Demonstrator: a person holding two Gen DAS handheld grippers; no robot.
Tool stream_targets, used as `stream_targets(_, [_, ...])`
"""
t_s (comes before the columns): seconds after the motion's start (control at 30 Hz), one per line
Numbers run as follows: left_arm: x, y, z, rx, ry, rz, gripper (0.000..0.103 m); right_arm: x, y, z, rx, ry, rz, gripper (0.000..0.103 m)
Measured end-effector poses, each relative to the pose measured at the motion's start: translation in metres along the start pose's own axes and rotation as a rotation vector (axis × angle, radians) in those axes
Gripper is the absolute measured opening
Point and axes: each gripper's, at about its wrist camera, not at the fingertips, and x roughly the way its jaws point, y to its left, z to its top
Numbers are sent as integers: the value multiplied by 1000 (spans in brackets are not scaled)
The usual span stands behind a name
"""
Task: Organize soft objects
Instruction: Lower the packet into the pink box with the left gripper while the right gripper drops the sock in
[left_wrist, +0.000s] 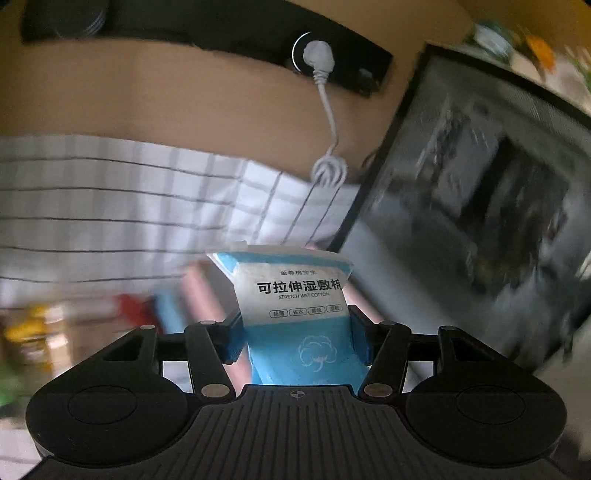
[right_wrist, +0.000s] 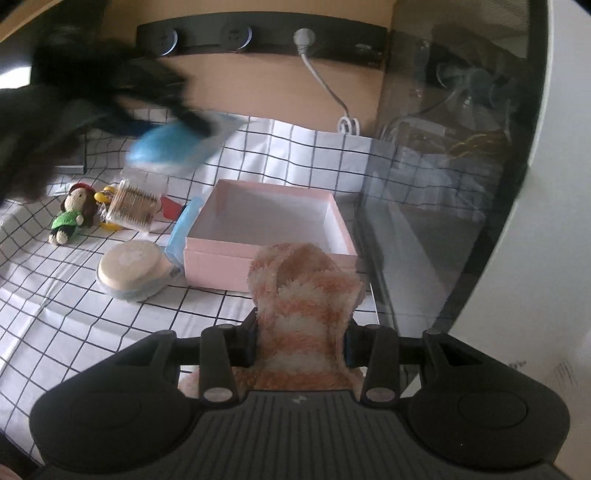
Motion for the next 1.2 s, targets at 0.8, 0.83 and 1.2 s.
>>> stream_targets(0.8, [67, 28, -25, -174, 14, 80, 28, 17, -11, 89, 7, -150, 86, 41])
stream_targets(0.83, [54, 27, -30, -178, 8, 74, 28, 22, -11, 104, 24, -175, 84, 41])
stream_targets(1.2, [-56, 49, -125, -289, 67, 94, 28, 217, 53, 194, 26, -39, -9, 41])
